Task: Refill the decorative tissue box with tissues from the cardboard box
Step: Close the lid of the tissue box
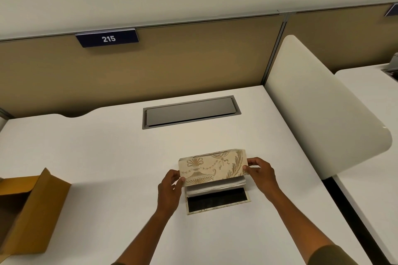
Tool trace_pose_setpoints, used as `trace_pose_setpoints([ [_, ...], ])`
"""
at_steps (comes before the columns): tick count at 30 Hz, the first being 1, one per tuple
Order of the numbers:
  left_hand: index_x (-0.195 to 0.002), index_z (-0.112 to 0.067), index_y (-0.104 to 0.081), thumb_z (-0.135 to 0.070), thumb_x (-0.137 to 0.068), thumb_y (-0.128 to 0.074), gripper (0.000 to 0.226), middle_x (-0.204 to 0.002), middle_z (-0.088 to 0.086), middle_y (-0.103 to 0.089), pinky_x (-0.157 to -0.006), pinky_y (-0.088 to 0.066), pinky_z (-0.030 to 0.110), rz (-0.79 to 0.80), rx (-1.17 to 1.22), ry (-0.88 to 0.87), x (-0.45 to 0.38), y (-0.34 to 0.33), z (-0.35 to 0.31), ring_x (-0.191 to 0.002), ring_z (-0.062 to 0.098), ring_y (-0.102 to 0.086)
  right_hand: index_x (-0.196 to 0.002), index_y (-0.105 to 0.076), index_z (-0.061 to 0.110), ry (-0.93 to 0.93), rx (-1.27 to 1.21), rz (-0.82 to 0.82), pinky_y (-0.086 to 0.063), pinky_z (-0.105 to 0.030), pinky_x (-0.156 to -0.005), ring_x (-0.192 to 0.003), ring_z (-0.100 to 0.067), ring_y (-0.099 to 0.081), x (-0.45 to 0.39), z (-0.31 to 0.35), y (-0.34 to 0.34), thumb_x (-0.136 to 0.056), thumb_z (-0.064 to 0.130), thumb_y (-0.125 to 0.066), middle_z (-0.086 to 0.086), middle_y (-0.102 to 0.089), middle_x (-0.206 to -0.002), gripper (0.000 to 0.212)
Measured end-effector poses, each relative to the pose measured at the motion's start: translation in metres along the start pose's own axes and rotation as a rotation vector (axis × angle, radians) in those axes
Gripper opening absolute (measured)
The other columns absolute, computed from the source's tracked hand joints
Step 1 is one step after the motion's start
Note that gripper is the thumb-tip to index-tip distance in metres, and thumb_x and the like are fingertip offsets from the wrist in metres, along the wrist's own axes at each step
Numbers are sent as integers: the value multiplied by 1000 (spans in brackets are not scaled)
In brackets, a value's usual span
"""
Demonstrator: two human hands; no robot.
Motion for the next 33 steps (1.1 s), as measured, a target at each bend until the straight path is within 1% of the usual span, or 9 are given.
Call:
trace_pose_setpoints([
  [3,-89,-24,-60,-13,-92,-63,12,-96,-13,-73,-79,-58,30,23,-17,-10,10,-1,6,-97,13,-69,-107,-66,10,5,3,-3,-49,-18,-67,-87,-23,-68,9,-7,2,-86,17,-73,-4,-70,-102,23],
  [10,-85,-16,-63,-15,-91,-64,6,-100,-30,-67,-80,-51,20,25,-141,-88,33,-1,16,-90,3,-64,-97,-67,10,8,26,-10,-46,-15,-64,-85,-21,-65,27,-26,4,-83,15,-76,-5,-71,-93,17],
  [12,-85,-18,-64,-15,-89,-66,6,-100,-29,-68,-78,-49,17,24,-160,-85,38,-1,19,-91,2,-63,-96,-68,9,10,41,-5,-46,-16,-64,-84,-20,-65,31,-31,4,-82,15,-77,-3,-71,-91,17],
  [15,-85,-22,-67,-12,-86,-70,11,-87,-19,-72,-74,-47,12,26,-162,-77,46,0,26,-90,-3,-63,-92,-68,9,13,69,3,-46,-16,-63,-79,-16,-64,36,-40,4,-81,14,-77,-1,-70,-87,15],
  [20,-82,-21,-68,-4,-81,-74,19,-87,-8,-72,-70,-44,2,53,-240,-66,55,-2,36,-85,-2,-63,-83,-68,12,28,126,26,-47,-18,-62,-76,-18,-65,44,-57,2,-80,10,-77,0,-70,-82,10],
  [23,-82,-20,-68,-4,-80,-74,17,-87,-2,-72,-67,-43,7,70,-303,-47,58,-5,43,-79,7,-64,-81,-67,14,24,175,33,-46,-16,-60,-74,-15,-66,48,-64,2,-80,10,-76,0,-70,-82,10],
  [26,-84,-10,-70,-8,-81,-74,6,-86,2,-71,-66,-41,13,72,-350,-25,60,-8,50,-78,18,-64,-76,-63,22,31,229,25,-47,-16,-59,-72,-11,-66,51,-69,0,-80,10,-76,2,-70,-79,19],
  [30,-91,-7,-73,-6,-81,-71,10,-92,7,-74,-69,-45,23,72,-394,28,63,-12,60,-86,24,-67,-71,-60,24,0,294,21,-51,-26,-63,-72,-17,-67,56,-79,-4,-79,13,-77,1,-70,-77,22],
  [33,-93,-4,-74,-6,-83,-70,12,-94,11,-74,-73,-49,30,68,-421,47,64,-14,65,-89,29,-68,-70,-58,24,-11,319,-1,-44,-21,-57,-70,-15,-63,61,-83,-7,-80,12,-76,4,-66,-73,23],
])
Point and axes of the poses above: each hand's wrist, its own x-axis away from the middle knuckle, its own y-axis out of the back of the hand, z = x × y, the point moved 7 cm from there along -x, towards the middle knuckle
